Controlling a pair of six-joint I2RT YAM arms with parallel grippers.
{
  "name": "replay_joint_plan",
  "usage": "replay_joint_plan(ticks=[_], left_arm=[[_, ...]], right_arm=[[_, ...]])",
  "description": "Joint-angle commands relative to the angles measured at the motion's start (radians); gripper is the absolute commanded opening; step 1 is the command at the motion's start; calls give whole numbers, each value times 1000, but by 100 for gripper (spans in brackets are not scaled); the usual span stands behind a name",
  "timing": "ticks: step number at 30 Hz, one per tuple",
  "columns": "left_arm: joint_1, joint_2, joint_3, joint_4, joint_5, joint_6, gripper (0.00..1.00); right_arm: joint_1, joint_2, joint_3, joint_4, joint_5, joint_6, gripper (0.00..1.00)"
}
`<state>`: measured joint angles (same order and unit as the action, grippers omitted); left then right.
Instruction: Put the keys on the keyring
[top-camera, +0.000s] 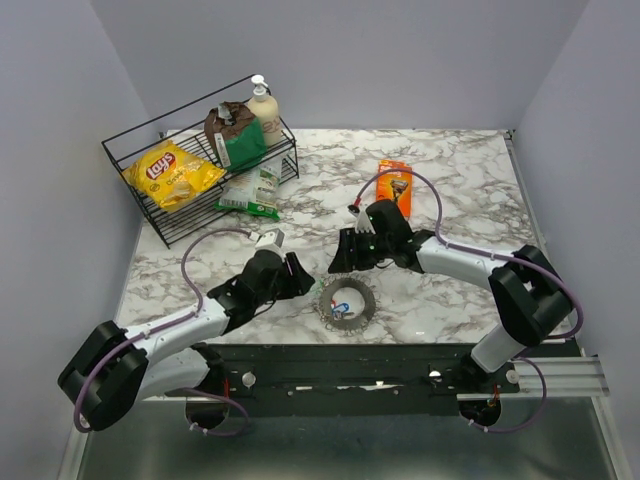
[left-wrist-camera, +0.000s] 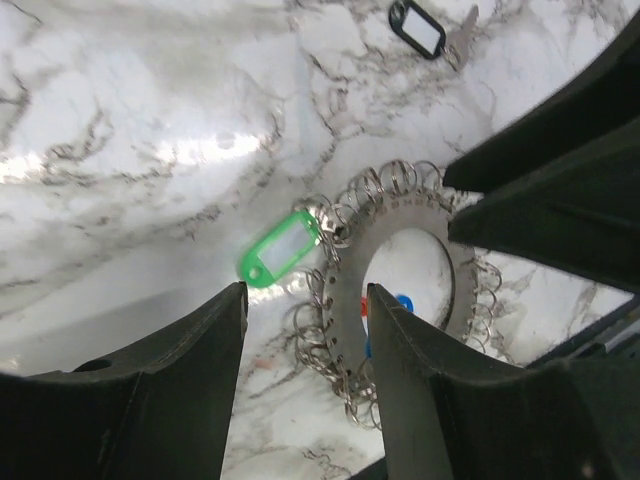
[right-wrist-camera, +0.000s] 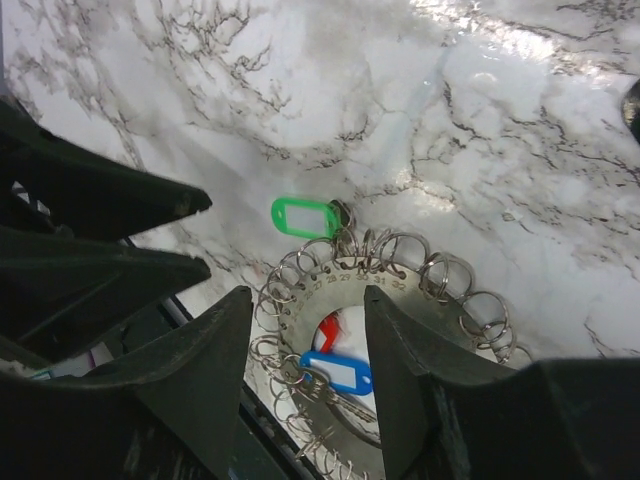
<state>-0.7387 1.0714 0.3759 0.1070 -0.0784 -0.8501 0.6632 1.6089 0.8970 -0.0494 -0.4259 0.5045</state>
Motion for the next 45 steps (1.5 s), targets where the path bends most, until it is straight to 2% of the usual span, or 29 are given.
replay_joint_plan(ticks=[1,6,8,15,19,26,30,39,45], left_arm=[[77,51,29,52,29,89,57],[157,158,83,151,135,158,52],[163,203,130,167,152,189,51],[185,399,210,292,354,288,49],[200,490,250,322,526,338,49],[211,591,248,443,689,338,42],[213,604,236,442,687,347,41],[220,607,192,448,684,336,40],[231,596,162,471,664,321,39]], right_arm=[[38,-9,3,-24,29,0,55],[49,0,-23,-21,41,28,49],[50,2,-36,-12,39,42,48],[52,11,-75,29,59,95,47],[53,32,-109,132,27,140,45],[53,83,-136,250,-5,206,41],[53,108,-129,269,13,212,40],[53,137,-102,250,81,203,26],[53,111,-105,227,114,195,26]])
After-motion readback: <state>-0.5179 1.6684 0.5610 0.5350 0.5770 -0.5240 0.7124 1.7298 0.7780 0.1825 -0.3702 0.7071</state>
